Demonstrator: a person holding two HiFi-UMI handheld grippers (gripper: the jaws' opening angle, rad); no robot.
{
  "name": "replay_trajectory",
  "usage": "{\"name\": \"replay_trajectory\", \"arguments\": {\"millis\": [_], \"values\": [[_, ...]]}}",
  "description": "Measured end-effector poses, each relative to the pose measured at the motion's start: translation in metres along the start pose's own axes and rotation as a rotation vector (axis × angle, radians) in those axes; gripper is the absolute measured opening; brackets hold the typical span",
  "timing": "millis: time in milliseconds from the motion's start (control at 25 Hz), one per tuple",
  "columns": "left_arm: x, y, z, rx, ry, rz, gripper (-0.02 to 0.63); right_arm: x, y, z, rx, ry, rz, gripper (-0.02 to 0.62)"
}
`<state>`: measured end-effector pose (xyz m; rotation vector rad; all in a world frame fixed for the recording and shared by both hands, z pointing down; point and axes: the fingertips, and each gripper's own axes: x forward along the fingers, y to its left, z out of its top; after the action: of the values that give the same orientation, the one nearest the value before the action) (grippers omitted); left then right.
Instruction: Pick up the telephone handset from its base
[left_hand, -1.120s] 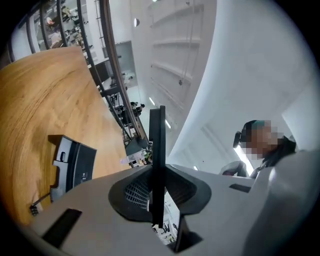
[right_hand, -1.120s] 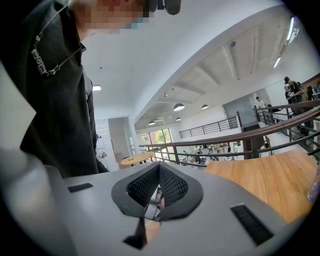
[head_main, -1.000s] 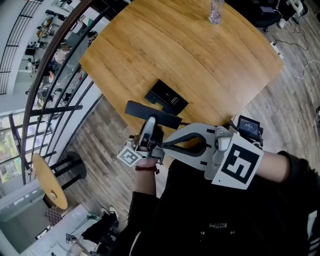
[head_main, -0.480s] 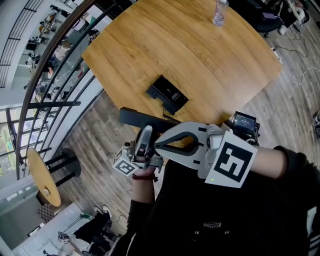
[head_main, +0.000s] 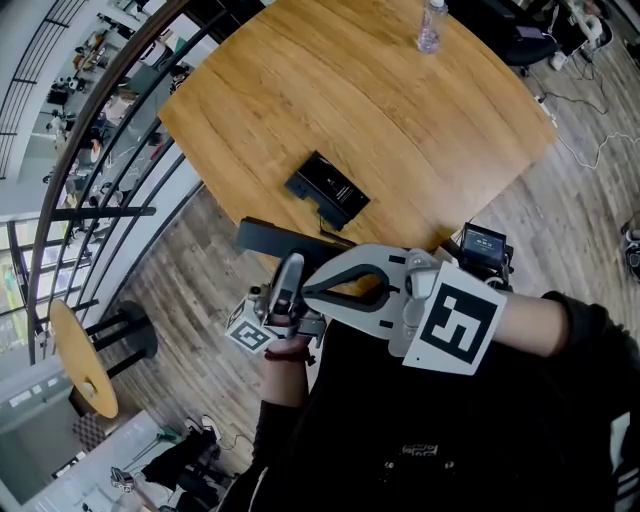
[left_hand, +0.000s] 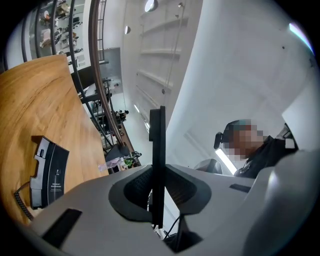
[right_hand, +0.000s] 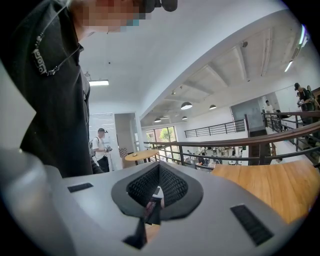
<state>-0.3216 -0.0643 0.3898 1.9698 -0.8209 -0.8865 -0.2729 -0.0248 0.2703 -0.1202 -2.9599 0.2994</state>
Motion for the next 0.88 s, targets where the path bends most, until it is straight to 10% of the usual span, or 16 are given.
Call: {"name": "replay_trajectory", "arguments": {"millis": [880], "values": [[-0.001,0.032,-0.010,-0.022,0.026,0.104,0.080,-0.002,0.003,-0.003,-0.057,0.027,-0.023,0.017]]}}
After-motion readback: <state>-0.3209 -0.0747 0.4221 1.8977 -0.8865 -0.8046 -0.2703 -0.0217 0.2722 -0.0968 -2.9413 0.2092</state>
